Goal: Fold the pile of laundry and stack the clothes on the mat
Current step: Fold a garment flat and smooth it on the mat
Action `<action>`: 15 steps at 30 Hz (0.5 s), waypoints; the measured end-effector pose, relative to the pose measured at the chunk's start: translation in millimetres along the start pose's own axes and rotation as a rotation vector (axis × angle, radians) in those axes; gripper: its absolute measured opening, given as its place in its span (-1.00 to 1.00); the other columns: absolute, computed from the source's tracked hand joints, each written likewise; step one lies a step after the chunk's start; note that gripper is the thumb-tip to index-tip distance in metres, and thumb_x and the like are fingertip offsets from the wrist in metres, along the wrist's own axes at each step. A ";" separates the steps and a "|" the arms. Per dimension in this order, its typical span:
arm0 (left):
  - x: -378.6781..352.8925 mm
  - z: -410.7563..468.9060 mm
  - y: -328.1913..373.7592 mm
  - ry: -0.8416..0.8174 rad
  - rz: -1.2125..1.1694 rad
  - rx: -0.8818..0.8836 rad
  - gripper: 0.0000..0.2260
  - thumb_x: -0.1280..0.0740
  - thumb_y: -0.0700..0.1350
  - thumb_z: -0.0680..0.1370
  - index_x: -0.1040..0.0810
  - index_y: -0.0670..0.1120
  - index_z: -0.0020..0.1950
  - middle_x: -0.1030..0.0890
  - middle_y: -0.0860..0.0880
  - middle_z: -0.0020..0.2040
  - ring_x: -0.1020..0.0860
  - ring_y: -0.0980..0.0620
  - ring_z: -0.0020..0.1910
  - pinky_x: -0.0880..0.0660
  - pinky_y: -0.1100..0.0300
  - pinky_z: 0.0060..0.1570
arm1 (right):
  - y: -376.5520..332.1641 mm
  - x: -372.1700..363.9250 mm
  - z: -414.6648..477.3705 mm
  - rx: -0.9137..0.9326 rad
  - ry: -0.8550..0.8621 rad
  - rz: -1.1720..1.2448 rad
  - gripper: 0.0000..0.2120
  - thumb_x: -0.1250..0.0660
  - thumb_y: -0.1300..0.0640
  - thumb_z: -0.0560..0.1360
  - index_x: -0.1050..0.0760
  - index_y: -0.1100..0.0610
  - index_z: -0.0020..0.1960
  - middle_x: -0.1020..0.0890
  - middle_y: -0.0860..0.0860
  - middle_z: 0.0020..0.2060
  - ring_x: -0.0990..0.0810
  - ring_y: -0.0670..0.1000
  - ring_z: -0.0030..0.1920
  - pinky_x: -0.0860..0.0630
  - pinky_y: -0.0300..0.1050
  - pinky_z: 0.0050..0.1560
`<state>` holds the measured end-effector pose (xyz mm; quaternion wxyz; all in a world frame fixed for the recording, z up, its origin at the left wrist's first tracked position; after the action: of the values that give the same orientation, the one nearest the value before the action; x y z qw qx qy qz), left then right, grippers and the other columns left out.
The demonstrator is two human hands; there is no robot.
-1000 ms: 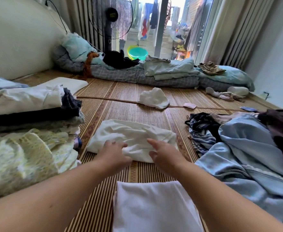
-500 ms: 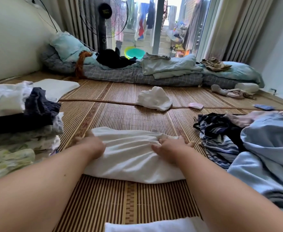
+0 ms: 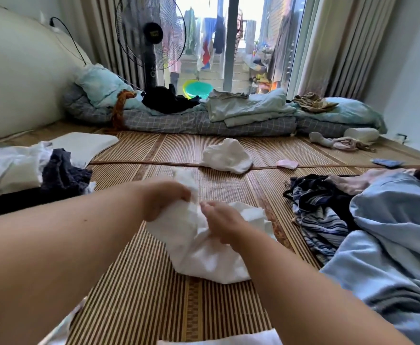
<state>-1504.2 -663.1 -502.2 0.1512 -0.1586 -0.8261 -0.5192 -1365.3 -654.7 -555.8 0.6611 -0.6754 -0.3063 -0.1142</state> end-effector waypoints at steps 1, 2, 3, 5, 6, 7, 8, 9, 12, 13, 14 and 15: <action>-17.5 -3.1 13.8 -0.113 -0.014 -0.021 -0.89 -0.28 -0.18 0.56 -0.53 -0.22 -0.05 -0.64 -0.21 -0.12 -0.64 -0.14 -0.14 -0.60 0.05 -0.05 | -0.7 11.5 -3.6 -0.069 0.052 0.256 -0.60 -0.03 -0.14 0.64 -0.54 0.04 0.17 -0.61 0.06 0.02 -0.56 0.06 -0.03 -0.49 -0.09 -0.07; -36.6 -7.7 27.4 -0.237 -0.047 -0.043 -0.88 -0.24 -0.16 0.59 -0.52 -0.19 -0.05 -0.61 -0.17 -0.18 -0.61 -0.08 -0.21 -0.57 0.13 -0.14 | 0.7 23.6 -6.5 -0.154 0.066 0.501 -0.49 0.01 -0.27 0.61 -0.53 0.04 0.20 -0.63 0.09 0.07 -0.61 0.11 0.01 -0.54 -0.03 -0.02; -54.1 -11.0 38.9 -0.341 -0.102 -0.074 -0.88 -0.21 -0.15 0.61 -0.49 -0.17 -0.03 -0.56 -0.12 -0.23 -0.56 -0.03 -0.26 -0.52 0.16 -0.20 | 4.4 35.4 -8.3 -0.212 0.040 0.723 -0.36 0.05 -0.36 0.57 -0.51 0.09 0.23 -0.66 0.14 0.07 -0.65 0.17 0.01 -0.59 0.03 -0.02; -84.8 -15.2 53.2 -0.471 -0.215 -0.133 -0.93 -0.18 -0.17 0.63 -0.44 -0.13 0.00 -0.45 -0.08 -0.21 -0.46 -0.01 -0.19 -0.42 0.17 -0.07 | 16.6 61.4 -13.6 -0.258 0.015 1.000 -0.23 0.05 -0.44 0.51 -0.49 0.20 0.22 -0.68 0.24 0.00 -0.69 0.22 -0.05 -0.63 0.07 -0.11; -97.3 -14.2 54.9 -0.503 -0.226 -0.175 -0.93 -0.18 -0.19 0.63 -0.44 -0.12 -0.02 -0.43 -0.07 -0.19 -0.44 -0.01 -0.15 -0.40 0.15 0.01 | 25.8 73.6 -17.4 -0.299 0.052 1.018 -0.25 -0.03 -0.42 0.51 -0.49 0.23 0.22 -0.67 0.26 0.01 -0.69 0.23 -0.03 -0.62 0.09 -0.04; -105.5 -10.7 52.3 -0.471 -0.155 -0.242 -0.91 -0.18 -0.20 0.63 -0.48 -0.10 -0.01 -0.45 -0.04 -0.17 -0.45 0.02 -0.14 -0.41 0.16 0.04 | 36.6 83.1 -21.1 -0.349 0.126 0.911 -0.31 -0.16 -0.35 0.51 -0.49 0.25 0.25 -0.66 0.25 0.05 -0.66 0.23 0.03 -0.59 0.10 0.05; -109.6 -6.6 47.3 -0.376 0.024 -0.331 -0.87 -0.20 -0.20 0.62 -0.53 -0.08 0.07 -0.50 -0.01 -0.13 -0.47 0.08 -0.16 -0.43 0.21 0.02 | 48.2 90.3 -24.9 -0.390 0.214 0.702 -0.40 -0.31 -0.22 0.50 -0.48 0.25 0.29 -0.64 0.23 0.09 -0.64 0.21 0.07 -0.57 0.07 0.08; -112.5 -1.8 40.4 -0.253 0.275 -0.431 -0.81 -0.22 -0.17 0.62 -0.55 -0.06 0.19 -0.55 0.02 -0.04 -0.49 0.11 -0.15 -0.45 0.26 -0.03 | 59.5 97.3 -28.5 -0.394 0.304 0.428 -0.44 -0.42 -0.05 0.47 -0.44 0.24 0.35 -0.61 0.19 0.15 -0.61 0.19 0.11 -0.55 0.02 0.08; -118.7 12.0 13.3 -0.031 0.958 -0.654 -0.59 -0.27 0.00 0.58 -0.39 0.05 0.44 -0.36 -0.04 0.46 -0.38 -0.02 0.35 -0.33 0.11 0.35 | 66.8 105.9 -31.4 -0.160 0.400 -0.213 -0.44 -0.39 0.26 0.45 -0.40 0.03 0.42 -0.58 0.05 0.22 -0.59 -0.01 0.10 -0.50 -0.16 0.03; -120.2 17.2 4.7 -0.035 1.036 -0.658 -0.48 -0.29 0.09 0.56 -0.29 0.07 0.51 -0.19 -0.02 0.56 -0.15 -0.07 0.52 -0.10 -0.01 0.49 | 63.1 105.7 -32.6 -0.067 0.321 -0.248 -0.51 -0.32 0.30 0.48 -0.47 -0.03 0.36 -0.64 -0.02 0.09 -0.62 -0.14 -0.09 -0.52 -0.24 -0.13; -122.6 21.5 -1.8 -0.065 1.045 -0.628 -0.35 -0.31 0.18 0.52 -0.16 0.09 0.56 -0.04 0.02 0.60 0.05 -0.08 0.57 0.08 -0.07 0.50 | 61.3 104.9 -32.9 -0.011 0.208 -0.240 -0.56 -0.27 0.32 0.50 -0.53 -0.07 0.28 -0.65 -0.12 -0.08 -0.60 -0.23 -0.30 -0.52 -0.30 -0.28; -124.1 25.3 -5.4 -0.101 1.023 -0.594 -0.25 -0.31 0.26 0.49 -0.06 0.11 0.58 0.04 0.05 0.60 0.16 -0.08 0.57 0.16 -0.09 0.48 | 58.4 102.9 -34.6 0.018 0.097 -0.235 -0.60 -0.25 0.30 0.50 -0.57 -0.09 0.20 -0.63 -0.17 -0.20 -0.58 -0.26 -0.40 -0.53 -0.34 -0.34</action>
<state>-1396.4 -655.5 -568.5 0.2920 -0.5965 -0.4701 -0.5813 -1242.7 -657.4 -542.8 0.6631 -0.6225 -0.3519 -0.2210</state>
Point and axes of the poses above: each hand's wrist, its own z-axis towards the middle knuckle, its own x-axis out of the back of the hand, y = z × x, the point moved 2 cm from there along z, towards the middle knuckle
